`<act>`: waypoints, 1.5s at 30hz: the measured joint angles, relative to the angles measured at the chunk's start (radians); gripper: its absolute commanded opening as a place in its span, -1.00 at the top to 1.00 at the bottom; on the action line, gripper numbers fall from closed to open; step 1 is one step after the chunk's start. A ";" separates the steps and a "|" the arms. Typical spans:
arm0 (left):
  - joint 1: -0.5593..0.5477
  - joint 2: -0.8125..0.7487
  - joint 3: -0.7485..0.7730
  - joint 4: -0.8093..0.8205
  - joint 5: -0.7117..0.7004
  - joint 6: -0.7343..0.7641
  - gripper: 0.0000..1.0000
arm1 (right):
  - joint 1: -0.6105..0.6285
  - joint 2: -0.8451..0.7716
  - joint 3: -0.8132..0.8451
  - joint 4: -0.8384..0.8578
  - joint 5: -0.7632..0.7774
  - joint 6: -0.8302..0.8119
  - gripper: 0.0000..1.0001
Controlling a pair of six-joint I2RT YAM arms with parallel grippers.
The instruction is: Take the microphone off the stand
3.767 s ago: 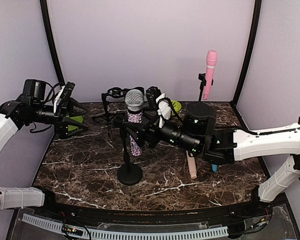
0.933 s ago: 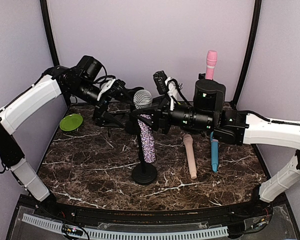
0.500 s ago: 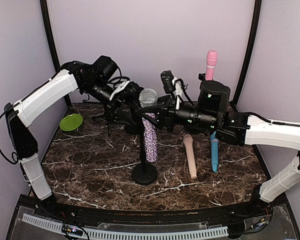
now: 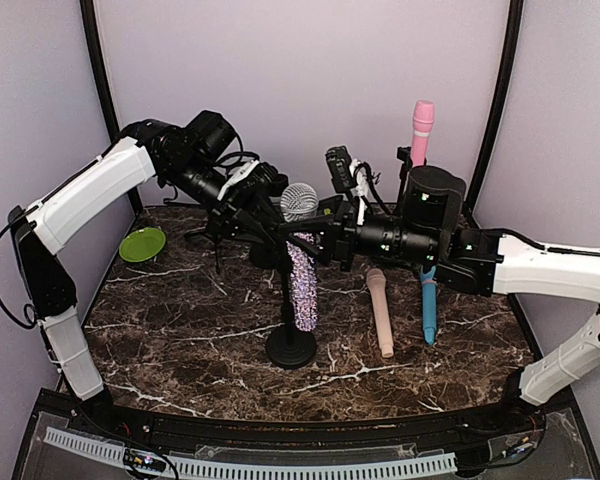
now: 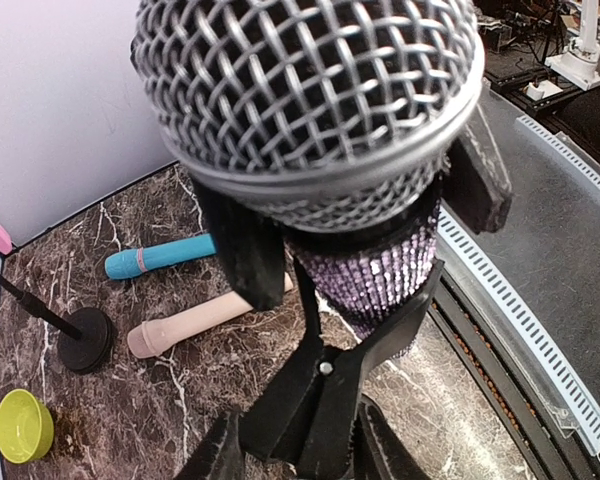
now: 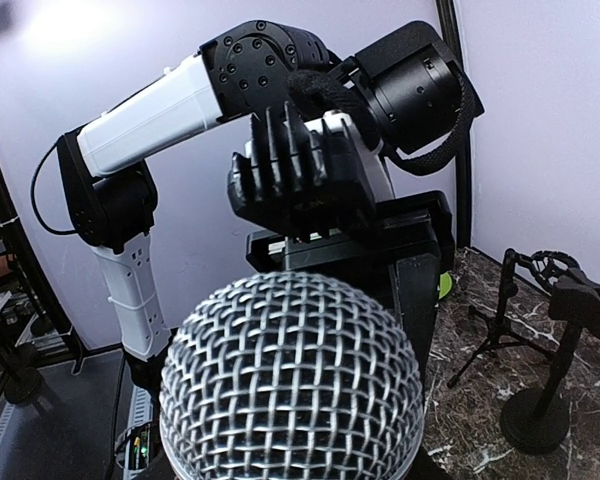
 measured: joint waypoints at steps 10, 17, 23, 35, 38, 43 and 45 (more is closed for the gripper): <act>-0.005 -0.079 -0.063 0.046 -0.096 -0.082 0.94 | 0.001 -0.049 0.039 -0.028 0.026 -0.053 0.42; -0.007 -0.159 -0.134 0.058 -0.144 -0.105 0.86 | -0.005 -0.194 0.090 0.005 0.100 -0.113 0.49; -0.009 -0.164 -0.142 0.106 -0.193 -0.170 0.51 | -0.011 -0.277 0.064 -0.043 0.277 -0.108 0.49; -0.009 -0.221 -0.218 0.225 -0.291 -0.301 -0.52 | -0.312 -0.341 -0.211 -0.452 0.531 0.176 0.56; -0.009 -0.243 -0.253 0.253 -0.298 -0.319 -0.62 | -0.358 -0.323 -0.233 -0.500 0.537 0.207 0.57; -0.009 -0.248 -0.262 0.273 -0.314 -0.347 -0.97 | -0.397 -0.257 -0.235 -0.517 0.539 0.223 0.58; -0.009 -0.248 -0.264 0.279 -0.324 -0.364 -0.98 | -0.412 -0.219 -0.235 -0.516 0.539 0.223 0.58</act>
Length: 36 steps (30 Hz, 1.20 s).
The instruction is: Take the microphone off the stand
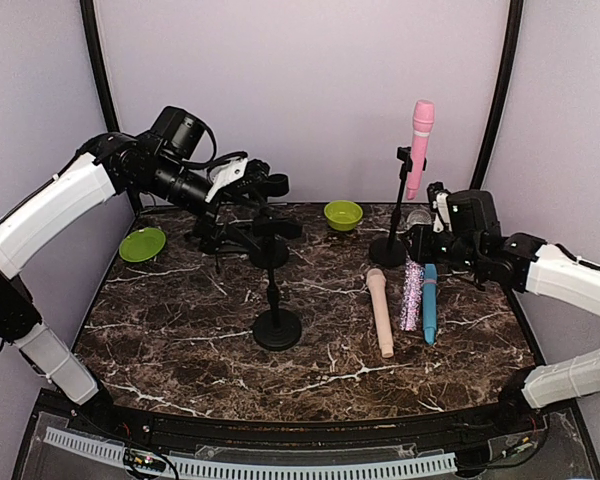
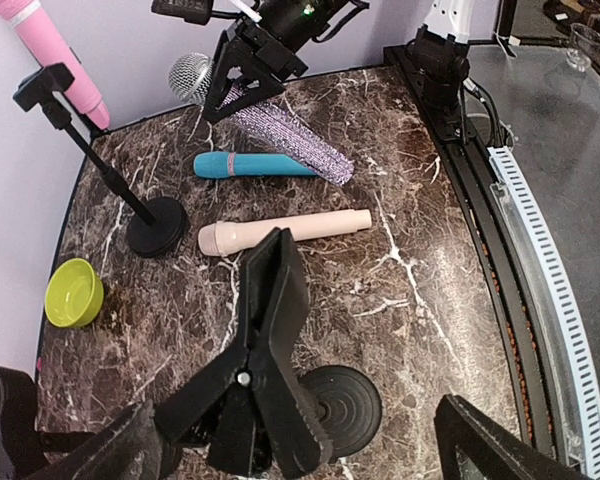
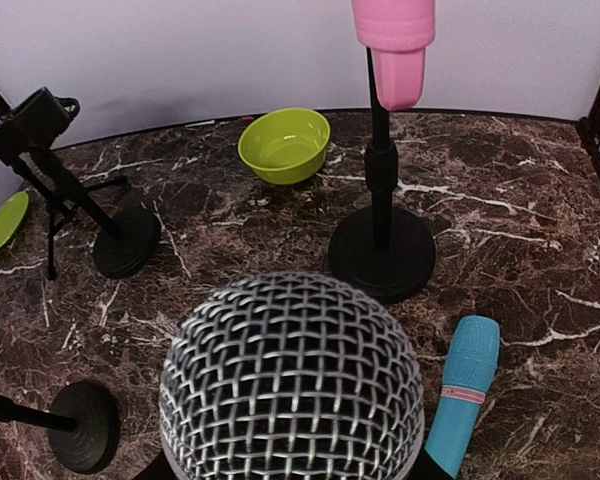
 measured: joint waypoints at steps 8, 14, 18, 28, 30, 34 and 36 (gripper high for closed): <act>0.001 -0.023 0.000 0.012 -0.084 -0.050 -0.98 | -0.063 0.173 0.005 0.005 -0.006 -0.009 0.61; 0.047 -0.086 -0.001 0.011 -0.116 -0.116 -0.98 | -0.094 0.285 0.018 0.004 -0.013 -0.007 0.53; 0.143 -0.130 -0.008 0.008 -0.086 -0.174 -0.98 | -0.099 0.334 0.046 0.003 -0.018 -0.007 0.38; 0.243 -0.256 -0.230 0.028 -0.064 -0.249 -0.98 | -0.105 0.405 0.068 -0.029 -0.014 0.031 -0.02; 0.243 -0.272 -0.251 0.030 -0.064 -0.257 -0.98 | -0.105 0.409 0.068 -0.032 -0.014 0.040 -0.01; 0.245 -0.294 -0.270 0.040 -0.061 -0.268 -0.98 | -0.105 0.430 0.070 -0.037 -0.014 0.051 0.03; 0.245 -0.304 -0.280 0.045 -0.056 -0.274 -0.98 | -0.105 0.441 0.072 -0.043 -0.013 0.060 0.04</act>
